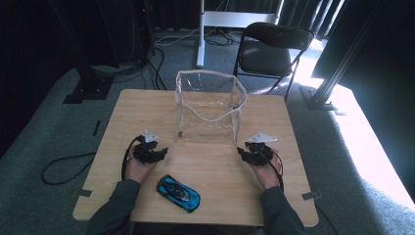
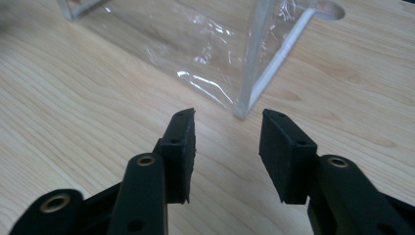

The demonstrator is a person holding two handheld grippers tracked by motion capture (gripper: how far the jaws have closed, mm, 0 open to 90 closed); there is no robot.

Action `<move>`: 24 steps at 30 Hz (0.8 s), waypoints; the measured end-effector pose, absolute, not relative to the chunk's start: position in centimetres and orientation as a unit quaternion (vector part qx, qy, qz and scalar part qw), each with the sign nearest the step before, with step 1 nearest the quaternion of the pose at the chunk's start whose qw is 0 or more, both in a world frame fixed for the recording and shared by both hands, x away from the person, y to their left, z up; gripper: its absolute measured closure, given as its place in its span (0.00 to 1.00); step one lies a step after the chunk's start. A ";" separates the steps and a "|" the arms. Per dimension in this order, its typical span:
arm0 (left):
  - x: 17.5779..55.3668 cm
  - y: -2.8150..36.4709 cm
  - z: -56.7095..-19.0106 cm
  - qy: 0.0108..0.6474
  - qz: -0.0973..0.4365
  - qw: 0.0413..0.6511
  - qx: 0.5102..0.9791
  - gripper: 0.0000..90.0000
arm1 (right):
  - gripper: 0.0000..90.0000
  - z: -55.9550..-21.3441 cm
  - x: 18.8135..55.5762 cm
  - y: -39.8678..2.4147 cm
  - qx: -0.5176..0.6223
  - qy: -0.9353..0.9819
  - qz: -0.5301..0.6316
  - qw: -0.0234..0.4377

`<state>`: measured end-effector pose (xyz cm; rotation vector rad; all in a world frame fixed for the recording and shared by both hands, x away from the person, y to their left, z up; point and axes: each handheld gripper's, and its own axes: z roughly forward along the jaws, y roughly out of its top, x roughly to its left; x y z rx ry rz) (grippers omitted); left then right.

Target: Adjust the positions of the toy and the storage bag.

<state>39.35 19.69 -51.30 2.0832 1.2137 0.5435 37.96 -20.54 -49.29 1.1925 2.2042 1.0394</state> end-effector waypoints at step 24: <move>41.6 17.3 -49.6 0.444 0.206 0.348 0.799 0.61 | 0.81 -48.8 40.4 -20.0 0.432 0.786 0.390 0.209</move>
